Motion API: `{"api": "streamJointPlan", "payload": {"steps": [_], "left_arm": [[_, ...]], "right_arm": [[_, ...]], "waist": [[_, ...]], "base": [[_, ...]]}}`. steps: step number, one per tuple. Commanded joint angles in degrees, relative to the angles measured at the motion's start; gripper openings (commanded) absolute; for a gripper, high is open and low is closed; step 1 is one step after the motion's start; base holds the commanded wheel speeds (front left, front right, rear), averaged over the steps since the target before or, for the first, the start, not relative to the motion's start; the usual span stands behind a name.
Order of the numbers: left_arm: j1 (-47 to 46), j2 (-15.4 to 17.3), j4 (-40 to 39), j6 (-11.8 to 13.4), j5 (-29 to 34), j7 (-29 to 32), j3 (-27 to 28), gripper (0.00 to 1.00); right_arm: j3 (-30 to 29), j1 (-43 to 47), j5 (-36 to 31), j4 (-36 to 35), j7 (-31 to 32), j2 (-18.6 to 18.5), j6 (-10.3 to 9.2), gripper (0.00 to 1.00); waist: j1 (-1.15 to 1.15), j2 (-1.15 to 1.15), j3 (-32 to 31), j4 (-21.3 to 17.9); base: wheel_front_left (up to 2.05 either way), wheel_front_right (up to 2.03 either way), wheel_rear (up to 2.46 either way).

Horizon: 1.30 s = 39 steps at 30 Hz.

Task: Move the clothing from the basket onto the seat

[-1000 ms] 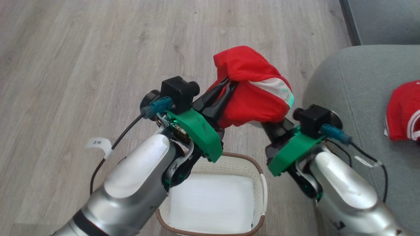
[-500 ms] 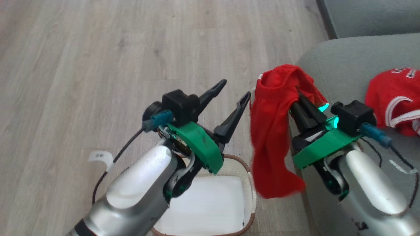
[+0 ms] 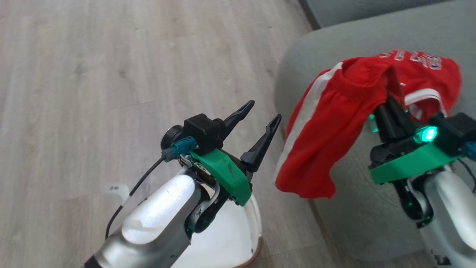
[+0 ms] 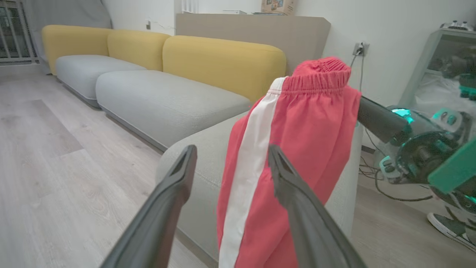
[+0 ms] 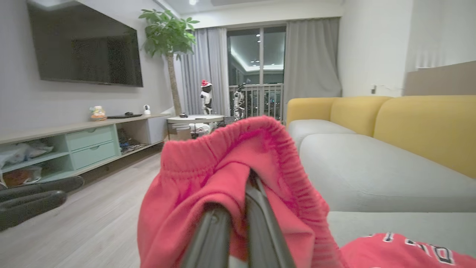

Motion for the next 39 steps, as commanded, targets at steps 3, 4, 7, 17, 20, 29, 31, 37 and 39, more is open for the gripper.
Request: {"api": "streamJointPlan", "payload": {"steps": [3, 4, 7, 17, 20, 29, 31, 37, 39], "left_arm": [[-2.51, 0.96, -1.04, 0.24, 0.73, -1.27, 1.96, 1.00], [-2.60, 0.95, -0.87, 0.25, 0.89, -1.55, 1.92, 1.00], [-2.94, 0.97, -0.11, 0.43, 1.53, -2.29, 1.73, 1.00], [-4.34, -0.18, 3.08, 0.13, 2.30, -3.89, 1.09, 1.00], [-4.83, -0.44, 4.00, 0.03, 2.37, -4.10, 1.01, 1.00], [-6.17, -1.15, 5.75, -0.21, 2.63, -4.57, 0.57, 1.00], [-6.52, -1.26, 5.90, -0.15, 2.77, -4.57, 0.44, 1.00], [-7.74, -1.78, 6.10, -0.35, 3.00, -4.27, -0.11, 1.00], [-8.28, -2.05, 6.22, -0.38, 3.17, -4.06, -0.39, 1.00]], "right_arm": [[-1.39, 0.50, 0.89, -3.72, -0.30, -1.70, -0.01, 0.00], [-1.74, 0.77, 0.88, -4.22, -0.30, -1.97, -0.01, 0.00], [-2.56, 1.48, 0.90, -5.75, -0.31, -2.53, -0.01, 0.00], [-6.02, 4.34, 1.08, -10.55, -0.31, -1.71, -0.01, 0.00], [-6.16, 4.50, 1.31, -11.38, -0.31, -1.59, -0.01, 0.00], [-7.36, 2.96, 4.00, -12.57, -0.31, -1.43, -0.01, 0.00], [-7.63, 1.51, 5.06, -12.68, -0.31, -1.96, -0.01, 0.00], [-8.47, -6.20, 5.72, -11.11, -0.31, -6.84, -0.01, 0.00], [-8.78, -9.21, 6.01, -9.95, -0.31, -8.90, -0.01, 0.00]], "waist": [[0.00, 0.00, 0.61, -5.22], [0.00, 0.00, 0.76, -6.10], [0.00, 0.00, 1.41, -8.72], [0.00, 0.00, 3.91, -15.88], [0.00, 0.00, 4.51, -17.41], [0.00, 0.00, 5.69, -19.05], [0.00, 0.00, 6.12, -19.07], [0.00, 0.00, 8.43, -18.04], [0.00, 0.00, 9.56, -17.25]], "base": [[0.00, 0.00, 0.00], [0.00, 0.00, 0.00], [0.00, 0.00, 0.00], [0.00, 0.00, 0.00], [0.00, 0.00, 0.00], [0.00, 0.00, 0.00], [0.00, 0.00, 0.00], [0.00, 0.00, 0.00], [0.00, 0.00, 0.00]]}}
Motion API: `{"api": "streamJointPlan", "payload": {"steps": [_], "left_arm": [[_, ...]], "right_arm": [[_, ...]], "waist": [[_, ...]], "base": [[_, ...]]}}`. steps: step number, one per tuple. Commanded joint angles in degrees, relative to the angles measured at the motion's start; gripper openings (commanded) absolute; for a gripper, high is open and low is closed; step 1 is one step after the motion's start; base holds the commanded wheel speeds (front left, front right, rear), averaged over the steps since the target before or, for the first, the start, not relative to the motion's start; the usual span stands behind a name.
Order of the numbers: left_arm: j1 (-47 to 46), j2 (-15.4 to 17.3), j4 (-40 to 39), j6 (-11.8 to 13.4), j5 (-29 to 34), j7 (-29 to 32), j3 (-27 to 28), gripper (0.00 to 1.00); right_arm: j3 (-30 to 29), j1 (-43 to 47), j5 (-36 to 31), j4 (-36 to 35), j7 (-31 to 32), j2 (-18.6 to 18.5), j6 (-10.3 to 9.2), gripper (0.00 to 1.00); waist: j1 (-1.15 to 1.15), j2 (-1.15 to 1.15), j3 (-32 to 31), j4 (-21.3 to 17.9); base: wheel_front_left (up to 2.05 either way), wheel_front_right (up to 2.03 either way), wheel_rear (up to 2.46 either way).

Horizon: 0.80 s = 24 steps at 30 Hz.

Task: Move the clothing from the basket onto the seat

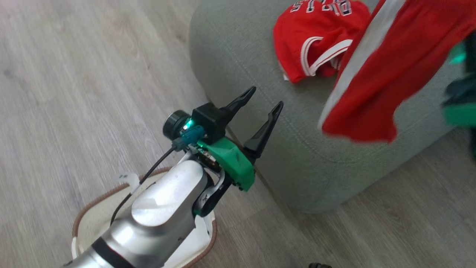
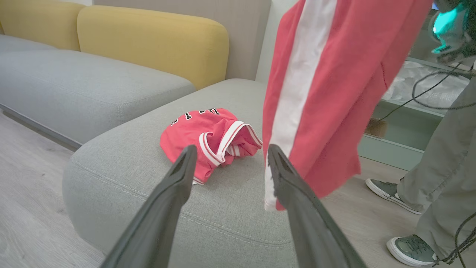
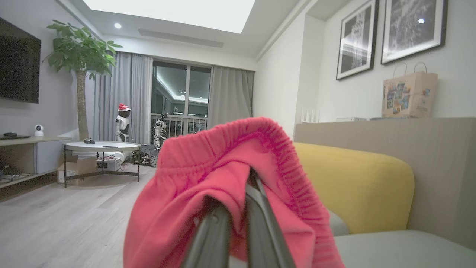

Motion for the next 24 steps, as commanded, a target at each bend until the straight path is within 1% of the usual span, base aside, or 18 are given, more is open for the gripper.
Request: {"api": "streamJointPlan", "payload": {"steps": [1, 5, 8, 9, 12, 13, 15, 16, 17, 20, 24], "left_arm": [[-3.68, -0.05, -1.44, -0.17, 0.68, 0.09, 1.40, 1.00], [-5.27, -0.43, -1.45, 0.09, 1.22, 1.10, 0.90, 1.00], [-6.74, -0.61, -1.43, 0.32, 1.89, 1.95, 0.44, 1.00], [-7.90, -0.90, -1.51, 0.41, 2.39, 2.56, 0.03, 1.00], [-9.64, -1.48, -1.65, 0.59, 3.08, 3.39, -0.57, 1.00], [-9.64, -1.48, -1.65, 0.59, 3.08, 3.39, -0.57, 1.00], [-10.88, -1.84, -1.69, 0.77, 3.60, 3.89, -0.95, 1.00], [-12.00, -2.17, -1.67, 1.08, 4.12, 4.31, -1.27, 1.00], [-12.00, -2.17, -1.67, 1.08, 4.12, 4.31, -1.27, 1.00], [-13.52, -2.70, -1.47, 1.46, 4.78, 4.72, -1.82, 1.00], [-15.20, -3.33, -1.09, 1.87, 5.51, 4.76, -2.58, 1.00]], "right_arm": [[-0.05, -3.59, 0.39, -0.60, -0.29, -2.81, -0.01, 0.00], [-1.01, -9.95, 2.11, 4.06, -0.29, -6.35, -0.01, 0.00], [-1.82, -15.23, 3.68, 8.67, -0.29, -8.22, -0.01, 0.00], [-2.36, -18.34, 4.49, 11.87, -0.29, -9.50, -0.01, 0.00], [-2.85, -22.65, 5.71, 16.43, -0.29, -11.76, -0.01, 0.00], [-2.85, -22.65, 5.71, 16.43, -0.29, -11.76, -0.01, 0.00], [-3.05, -25.37, 6.33, 19.31, -0.29, -13.42, -0.01, 0.00], [-3.42, -27.88, 6.45, 22.45, -0.29, -14.80, -0.01, 0.00], [-3.42, -27.88, 6.45, 22.45, -0.29, -14.80, -0.01, 0.00], [-2.31, -30.70, 5.44, 26.61, -0.29, -16.03, -0.01, 0.00], [0.54, -32.53, 3.96, 32.12, -0.29, -16.28, -0.01, 0.00]], "waist": [[0.00, 0.00, 1.72, 1.28], [0.00, 0.00, 5.11, 2.99], [0.00, 0.00, 7.82, 4.22], [0.00, 0.00, 9.79, 5.12], [0.00, 0.00, 12.83, 6.53], [0.00, 0.00, 12.83, 6.53], [0.00, 0.00, 15.03, 7.44], [0.00, 0.00, 17.29, 8.28], [0.00, 0.00, 17.29, 8.28], [0.00, 0.00, 20.41, 9.65], [0.00, 0.00, 23.55, 11.50]], "base": [[0.00, 0.00, 0.00], [0.00, 0.00, 0.00], [0.00, 0.00, 0.00], [0.00, 0.00, 0.00], [0.00, 0.00, 0.00], [0.00, 0.00, 0.00], [0.00, 0.00, 0.00], [0.00, 0.00, 0.00], [0.00, 0.00, 0.00], [0.00, 0.00, 0.00], [0.00, 0.00, 0.00]]}}
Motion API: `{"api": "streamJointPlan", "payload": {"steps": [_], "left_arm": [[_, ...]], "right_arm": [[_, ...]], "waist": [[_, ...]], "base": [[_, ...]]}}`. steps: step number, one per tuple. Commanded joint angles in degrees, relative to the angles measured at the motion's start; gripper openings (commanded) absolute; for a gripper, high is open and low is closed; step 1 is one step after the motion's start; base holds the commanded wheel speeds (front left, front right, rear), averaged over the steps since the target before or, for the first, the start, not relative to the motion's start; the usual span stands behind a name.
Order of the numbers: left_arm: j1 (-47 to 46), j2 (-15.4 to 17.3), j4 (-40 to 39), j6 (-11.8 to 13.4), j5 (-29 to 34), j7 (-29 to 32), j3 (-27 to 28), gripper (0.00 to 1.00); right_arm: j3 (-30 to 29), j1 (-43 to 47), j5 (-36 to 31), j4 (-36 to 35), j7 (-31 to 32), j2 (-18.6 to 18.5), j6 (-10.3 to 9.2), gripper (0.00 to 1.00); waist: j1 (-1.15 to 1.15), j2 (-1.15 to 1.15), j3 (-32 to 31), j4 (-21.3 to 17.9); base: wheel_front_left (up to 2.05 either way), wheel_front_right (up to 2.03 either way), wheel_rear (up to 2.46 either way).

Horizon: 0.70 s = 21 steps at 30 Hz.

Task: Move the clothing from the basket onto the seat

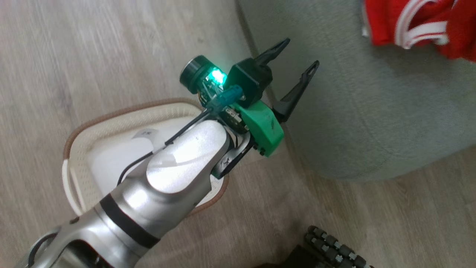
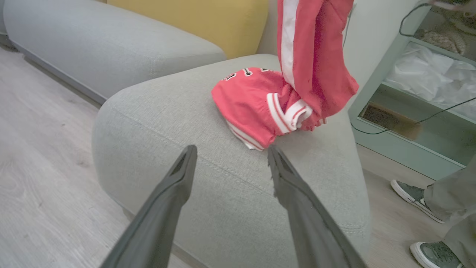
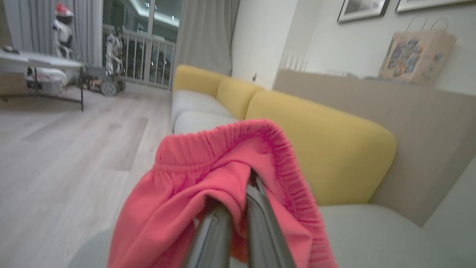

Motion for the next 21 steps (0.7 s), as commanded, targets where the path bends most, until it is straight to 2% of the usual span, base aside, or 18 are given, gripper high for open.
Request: {"api": "streamJointPlan", "payload": {"steps": [1, 8, 11, 16, 21], "left_arm": [[-2.31, -0.68, -1.61, 0.37, 0.53, -0.06, 1.02, 1.00], [-3.08, -1.39, -1.01, 0.74, 0.09, -1.51, 0.28, 1.00], [-3.05, -1.60, -0.73, 1.05, -0.43, -2.56, 0.18, 1.00], [-3.28, -1.78, -0.20, 1.27, -1.11, -3.37, -0.19, 1.00], [-2.98, -1.84, 0.52, 1.44, -1.89, -3.99, -0.29, 1.00]], "right_arm": [[-0.10, -0.05, -0.42, -0.27, -0.29, -2.24, -0.02, 0.00], [5.86, -1.25, -1.55, 10.93, -0.29, -1.55, -0.02, 0.00], [10.68, -1.65, 1.12, 18.13, 0.55, -0.93, -0.02, 0.00], [18.26, -4.44, 6.22, 25.08, 7.98, -1.67, -0.02, 0.00], [23.77, -5.13, 10.83, 27.08, 14.72, -1.52, -0.02, 0.00]], "waist": [[-0.02, 0.00, 2.57, 2.39], [-0.02, 0.00, 4.28, 5.25], [-0.02, 0.00, 3.96, 6.02], [-0.02, 0.00, 3.65, 6.84], [-0.02, 0.00, 2.12, 6.87]], "base": [[0.00, 0.00, 0.00], [0.00, 0.00, 0.00], [0.00, 0.00, 0.00], [0.00, 0.00, 0.00], [0.00, 0.00, 0.00]]}}
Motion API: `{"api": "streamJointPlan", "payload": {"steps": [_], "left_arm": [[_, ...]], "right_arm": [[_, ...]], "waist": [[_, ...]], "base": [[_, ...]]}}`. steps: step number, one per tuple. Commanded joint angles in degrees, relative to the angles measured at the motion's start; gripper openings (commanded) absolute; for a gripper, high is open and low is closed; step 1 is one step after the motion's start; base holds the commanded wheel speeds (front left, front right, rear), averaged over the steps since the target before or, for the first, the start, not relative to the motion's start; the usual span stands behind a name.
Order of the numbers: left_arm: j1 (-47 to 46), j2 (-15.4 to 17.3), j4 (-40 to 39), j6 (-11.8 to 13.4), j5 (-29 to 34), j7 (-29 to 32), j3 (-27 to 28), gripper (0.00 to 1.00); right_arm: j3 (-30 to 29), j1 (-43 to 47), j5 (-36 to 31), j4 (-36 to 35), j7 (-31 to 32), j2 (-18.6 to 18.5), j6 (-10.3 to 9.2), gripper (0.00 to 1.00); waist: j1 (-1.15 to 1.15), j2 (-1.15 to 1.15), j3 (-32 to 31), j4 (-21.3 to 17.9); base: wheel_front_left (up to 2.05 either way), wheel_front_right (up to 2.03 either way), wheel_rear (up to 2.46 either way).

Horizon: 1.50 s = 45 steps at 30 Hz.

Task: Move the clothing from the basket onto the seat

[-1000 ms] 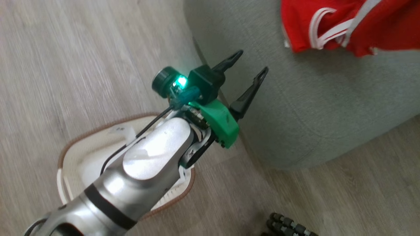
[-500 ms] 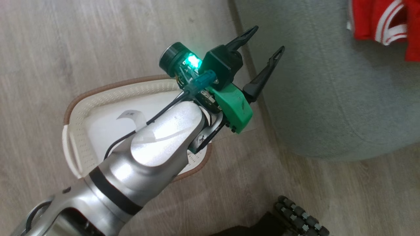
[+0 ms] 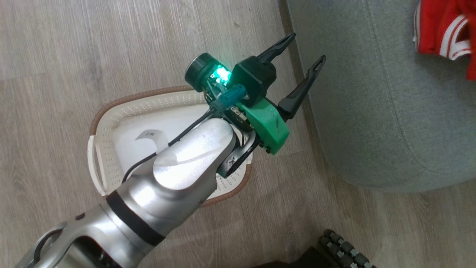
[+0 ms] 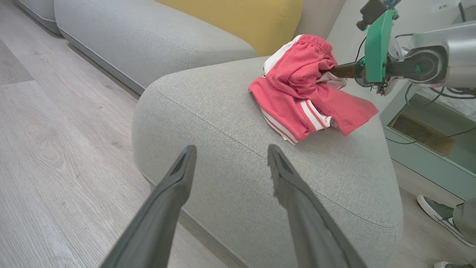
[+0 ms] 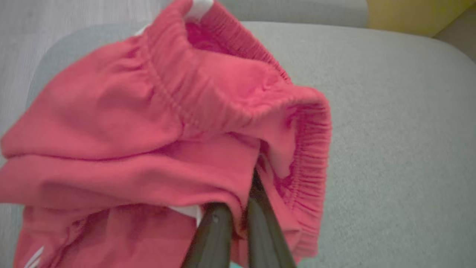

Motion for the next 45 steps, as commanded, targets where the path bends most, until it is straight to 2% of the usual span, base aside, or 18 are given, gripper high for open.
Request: {"api": "streamJointPlan", "payload": {"steps": [1, 2, 3, 4, 5, 10, 17, 23, 30, 38, 45], "left_arm": [[-1.43, -0.54, -1.27, 0.38, -0.47, -0.80, 1.22, 1.00], [-1.29, -0.55, -1.14, 0.39, -0.64, -0.88, 1.22, 1.00], [-1.12, -0.54, -1.01, 0.39, -0.78, -0.96, 1.18, 1.00], [-0.93, -0.53, -0.89, 0.34, -0.93, -1.06, 1.13, 1.00], [-0.74, -0.52, -0.78, 0.28, -1.11, -1.14, 1.09, 1.00], [0.64, -0.21, -0.15, -0.20, -2.36, -1.78, 1.31, 1.00], [4.27, 1.28, 0.20, -0.55, -4.49, -2.96, 2.35, 1.00], [9.21, 3.84, -1.33, -0.13, -6.77, -3.97, 4.21, 1.00], [14.55, 7.33, -4.50, 1.82, -8.44, -4.57, 6.72, 1.00], [18.72, 10.95, -8.75, 4.16, -9.26, -4.90, 9.59, 1.00], [22.48, 13.75, -12.00, 6.17, -9.97, -5.08, 12.65, 1.00]], "right_arm": [[1.63, 0.61, 1.58, -0.55, 1.01, -2.42, -0.02, 0.00], [2.56, 0.54, 2.35, -0.67, 1.66, -2.64, -0.02, 0.00], [3.55, 0.43, 2.97, -0.67, 2.33, -2.86, -0.02, 0.18], [4.48, 0.32, 3.61, -0.65, 2.92, -2.99, -0.02, 0.32], [5.39, 0.26, 4.26, -0.73, 3.47, -3.11, -0.02, 0.99], [10.10, 0.89, 7.49, -1.89, 5.58, -3.31, -0.02, 1.00], [16.73, 2.53, 8.95, -4.00, 5.16, -4.34, -0.02, 1.00], [21.90, 2.98, 10.24, -7.38, 0.81, -6.15, -0.02, 1.00], [25.98, 3.83, 12.92, -12.50, -4.68, -5.56, -0.02, 1.00], [27.31, 6.16, 15.06, -19.04, -11.75, -8.08, -0.02, 1.00], [22.70, 11.31, 14.96, -24.46, -14.40, -10.87, -0.02, 1.00]], "waist": [[0.00, 0.00, -0.95, -0.06], [0.00, 0.00, -1.38, -0.11], [0.00, 0.00, -1.87, -0.17], [0.00, 0.00, -2.42, -0.24], [0.00, 0.00, -2.95, -0.30], [0.00, 0.00, -6.90, -0.86], [0.00, 0.00, -13.89, -1.97], [0.00, 0.00, -20.91, -2.53], [0.00, 0.00, -26.85, -2.18], [0.00, 0.00, -30.91, 1.54], [0.00, 0.00, -33.52, 5.35]], "base": [[0.00, 0.00, 0.00], [0.00, 0.00, 0.00], [0.00, 0.00, 0.00], [0.00, 0.00, 0.00], [0.00, 0.00, 0.00], [0.00, 0.00, 0.00], [0.00, 0.00, 0.00], [0.00, 0.00, 0.00], [0.00, 0.00, 0.00], [0.00, 0.00, 0.00], [0.00, 0.00, 0.00]]}}
